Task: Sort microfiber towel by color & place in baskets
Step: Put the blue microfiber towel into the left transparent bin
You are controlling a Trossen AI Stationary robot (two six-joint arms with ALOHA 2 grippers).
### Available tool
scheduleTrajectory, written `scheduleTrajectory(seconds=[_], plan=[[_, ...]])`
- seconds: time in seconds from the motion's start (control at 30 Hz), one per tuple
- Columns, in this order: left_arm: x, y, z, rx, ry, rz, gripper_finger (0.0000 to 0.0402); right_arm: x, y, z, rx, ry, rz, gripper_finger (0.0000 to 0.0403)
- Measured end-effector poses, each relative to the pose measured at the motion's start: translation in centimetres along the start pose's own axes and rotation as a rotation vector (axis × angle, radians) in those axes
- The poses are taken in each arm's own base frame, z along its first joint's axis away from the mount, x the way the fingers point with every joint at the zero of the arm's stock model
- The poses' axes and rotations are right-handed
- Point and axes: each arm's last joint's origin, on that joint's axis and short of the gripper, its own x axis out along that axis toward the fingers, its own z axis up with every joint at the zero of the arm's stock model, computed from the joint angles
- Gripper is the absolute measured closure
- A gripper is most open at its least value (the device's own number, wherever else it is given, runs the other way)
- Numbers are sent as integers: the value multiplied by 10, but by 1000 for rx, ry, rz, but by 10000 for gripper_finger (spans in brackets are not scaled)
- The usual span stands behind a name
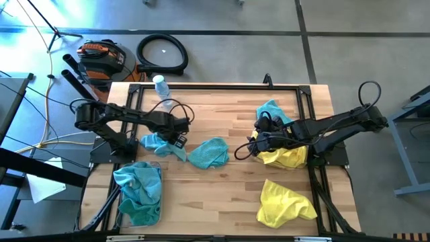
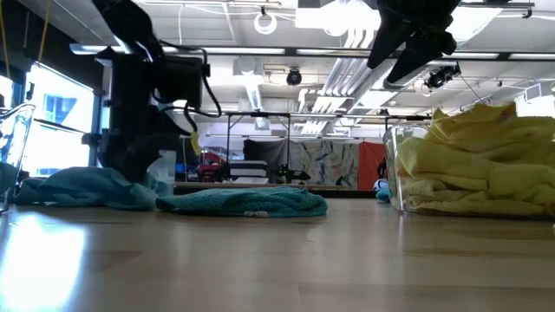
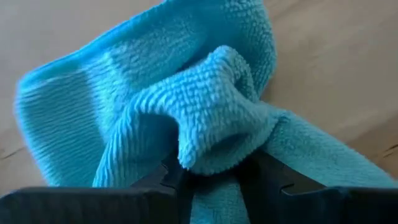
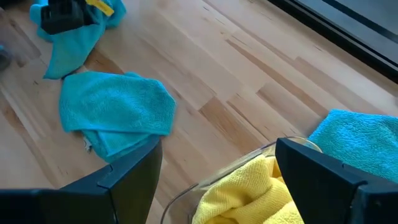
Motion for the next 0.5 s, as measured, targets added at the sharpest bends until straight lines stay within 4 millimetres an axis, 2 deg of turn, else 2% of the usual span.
scheduleTrajectory(seconds=[0.07,0.13,0.2,0.27,0.4,0.5], plan=[[5,2,-1,-12,0,-37,312,0,0,0,-1,1,-1,91],[7,2,0,-20,4,-59,340,0,0,0,-2,2,-2,91],[3,2,0,-12,-5,-63,379,0,0,0,-2,2,-2,91],[-4,1,-2,2,-24,-59,391,0,0,0,-2,3,-3,91],[-45,-2,-1,15,-128,-92,398,0,-1,-1,-5,5,-5,91],[-82,0,-6,39,-187,-106,399,0,-1,-1,-11,12,-13,91]])
